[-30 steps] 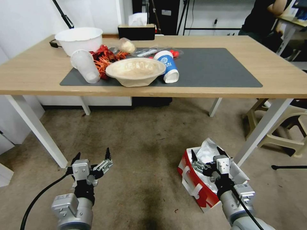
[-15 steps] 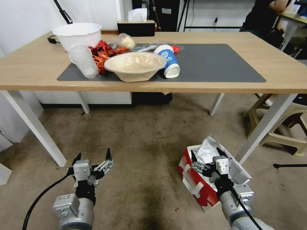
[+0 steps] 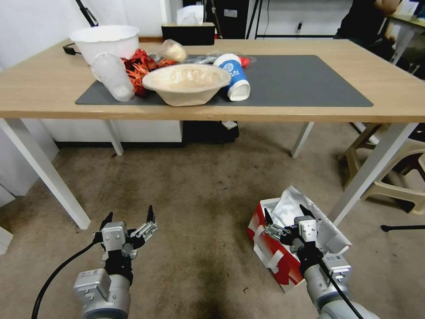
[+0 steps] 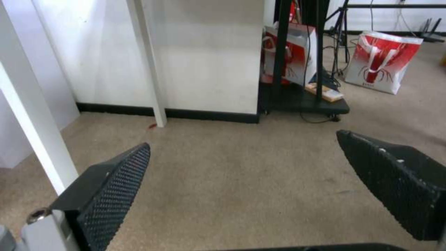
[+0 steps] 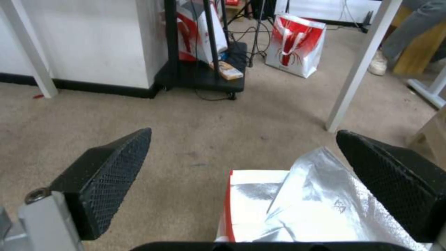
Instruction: Pick up the food delivery bag from the floor and place it on the table.
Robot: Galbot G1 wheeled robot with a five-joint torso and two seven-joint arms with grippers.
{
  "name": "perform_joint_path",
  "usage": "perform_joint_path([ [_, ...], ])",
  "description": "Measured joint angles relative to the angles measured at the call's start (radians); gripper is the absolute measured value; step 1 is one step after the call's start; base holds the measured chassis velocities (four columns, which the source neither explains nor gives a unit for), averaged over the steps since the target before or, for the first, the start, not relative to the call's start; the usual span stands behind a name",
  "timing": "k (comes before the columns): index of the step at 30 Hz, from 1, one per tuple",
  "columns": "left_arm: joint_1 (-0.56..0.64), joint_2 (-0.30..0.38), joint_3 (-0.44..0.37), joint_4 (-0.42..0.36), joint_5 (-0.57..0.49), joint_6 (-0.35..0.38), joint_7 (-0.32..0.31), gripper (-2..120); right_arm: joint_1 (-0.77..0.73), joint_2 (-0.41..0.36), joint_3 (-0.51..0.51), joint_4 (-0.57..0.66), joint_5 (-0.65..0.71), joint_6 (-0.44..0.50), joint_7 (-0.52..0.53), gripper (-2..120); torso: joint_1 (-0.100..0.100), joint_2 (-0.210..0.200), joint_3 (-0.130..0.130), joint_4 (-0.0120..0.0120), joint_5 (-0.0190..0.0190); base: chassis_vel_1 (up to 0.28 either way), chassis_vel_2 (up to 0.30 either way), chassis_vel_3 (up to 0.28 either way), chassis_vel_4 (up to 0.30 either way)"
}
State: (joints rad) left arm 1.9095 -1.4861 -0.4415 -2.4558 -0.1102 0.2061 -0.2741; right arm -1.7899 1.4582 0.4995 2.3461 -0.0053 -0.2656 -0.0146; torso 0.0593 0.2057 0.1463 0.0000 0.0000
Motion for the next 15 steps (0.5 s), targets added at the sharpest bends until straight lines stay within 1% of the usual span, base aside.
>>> perform_joint_path([
  [4,0.0,-0.002,0.001,0.001,0.001,0.0,0.0,100,-0.002,-0.001,0.001,0.0,0.001,0.001,0.0,100,-0.004,-0.018,-0.013,0.0,0.0,0.0,0.0,0.0,0.0],
  [5,0.0,-0.002,0.001,0.001,0.001,0.0,0.0,100,-0.002,-0.001,0.001,0.0,0.001,0.001,0.0,100,-0.004,-0.018,-0.013,0.0,0.0,0.0,0.0,0.0,0.0],
  [8,0.0,-0.006,0.009,0.006,0.005,-0.002,0.001,100,-0.003,-0.002,0.003,0.001,0.002,0.001,0.0,100,-0.007,-0.036,-0.028,0.0,0.0,0.0,0.0,0.0,0.0],
  [9,0.0,-0.006,0.009,0.006,0.005,-0.002,0.001,100,-0.003,-0.002,0.003,0.001,0.002,0.001,0.0,100,-0.007,-0.036,-0.028,0.0,0.0,0.0,0.0,0.0,0.0],
  [15,0.01,-0.003,0.011,0.006,0.008,-0.005,0.002,100,-0.01,-0.002,0.002,0.008,0.001,0.004,0.0,100,-0.013,-0.062,-0.049,0.0,0.0,0.0,0.0,0.0,0.0],
])
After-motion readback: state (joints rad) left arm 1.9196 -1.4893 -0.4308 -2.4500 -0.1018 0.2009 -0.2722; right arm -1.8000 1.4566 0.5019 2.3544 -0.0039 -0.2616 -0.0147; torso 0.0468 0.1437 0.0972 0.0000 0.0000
